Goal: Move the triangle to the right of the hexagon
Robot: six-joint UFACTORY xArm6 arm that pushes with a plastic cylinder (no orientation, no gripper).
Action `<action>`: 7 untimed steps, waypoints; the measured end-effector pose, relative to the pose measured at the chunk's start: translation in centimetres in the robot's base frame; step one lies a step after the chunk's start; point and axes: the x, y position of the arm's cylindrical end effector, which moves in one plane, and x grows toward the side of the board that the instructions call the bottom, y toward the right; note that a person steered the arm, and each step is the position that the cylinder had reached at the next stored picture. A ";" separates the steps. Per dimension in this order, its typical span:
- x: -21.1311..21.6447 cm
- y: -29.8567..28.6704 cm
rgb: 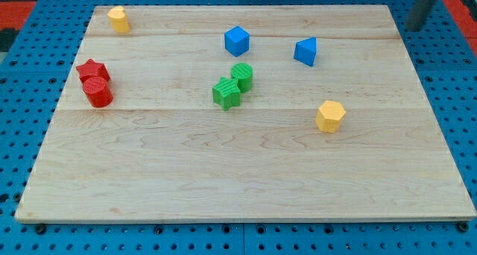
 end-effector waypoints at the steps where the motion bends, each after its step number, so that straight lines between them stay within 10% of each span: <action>1: -0.9 -7.0; 3: 4.4 -20.5; 7: 7.7 -14.3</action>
